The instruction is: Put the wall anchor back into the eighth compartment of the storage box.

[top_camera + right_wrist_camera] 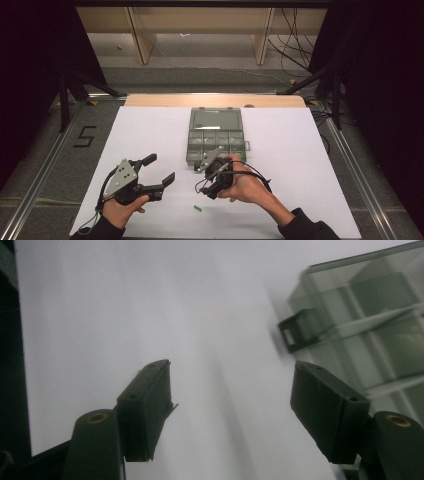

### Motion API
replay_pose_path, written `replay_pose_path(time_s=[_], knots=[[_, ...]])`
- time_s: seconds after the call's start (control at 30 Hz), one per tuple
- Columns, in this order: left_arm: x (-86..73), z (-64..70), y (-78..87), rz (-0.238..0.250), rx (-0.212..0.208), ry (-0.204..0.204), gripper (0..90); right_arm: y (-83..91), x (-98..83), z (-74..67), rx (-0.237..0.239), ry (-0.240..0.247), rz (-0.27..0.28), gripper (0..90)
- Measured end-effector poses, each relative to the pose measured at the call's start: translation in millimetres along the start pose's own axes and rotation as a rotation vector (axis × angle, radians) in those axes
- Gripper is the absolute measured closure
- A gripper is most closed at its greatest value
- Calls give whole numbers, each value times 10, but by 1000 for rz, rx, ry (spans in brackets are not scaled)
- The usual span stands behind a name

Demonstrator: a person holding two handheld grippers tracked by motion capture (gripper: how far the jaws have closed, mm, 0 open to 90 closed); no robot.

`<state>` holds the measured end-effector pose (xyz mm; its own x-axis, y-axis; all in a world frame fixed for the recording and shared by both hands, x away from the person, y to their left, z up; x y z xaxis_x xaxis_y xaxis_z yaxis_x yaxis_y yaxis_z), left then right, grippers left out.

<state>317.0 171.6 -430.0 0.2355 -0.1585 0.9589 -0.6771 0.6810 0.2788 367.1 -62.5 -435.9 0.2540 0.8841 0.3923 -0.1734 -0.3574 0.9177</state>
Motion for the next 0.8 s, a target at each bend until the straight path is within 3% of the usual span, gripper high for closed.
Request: replay_pose_path(time_s=[0.4, 0.8], knots=[[1, -1, 0, 0, 1, -3, 159, -234, 67, -250, 63, 81, -63, 413], [1, -1, 1, 0, 1, -5, 160, -418, 82, -381, 97, 124, -111, 514]])
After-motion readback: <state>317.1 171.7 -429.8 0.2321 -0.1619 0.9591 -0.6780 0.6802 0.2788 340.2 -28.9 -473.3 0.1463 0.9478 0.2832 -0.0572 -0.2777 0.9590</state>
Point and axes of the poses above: each handheld gripper's, and its own axes: y roughly backward along the jaws, x roughly out of its top, z roughly to its right, the point moved 2 cm from there along -y, roughly forward along the jaws, and after that the axes turned 8 degrees about -z, right-handed, at the moved point
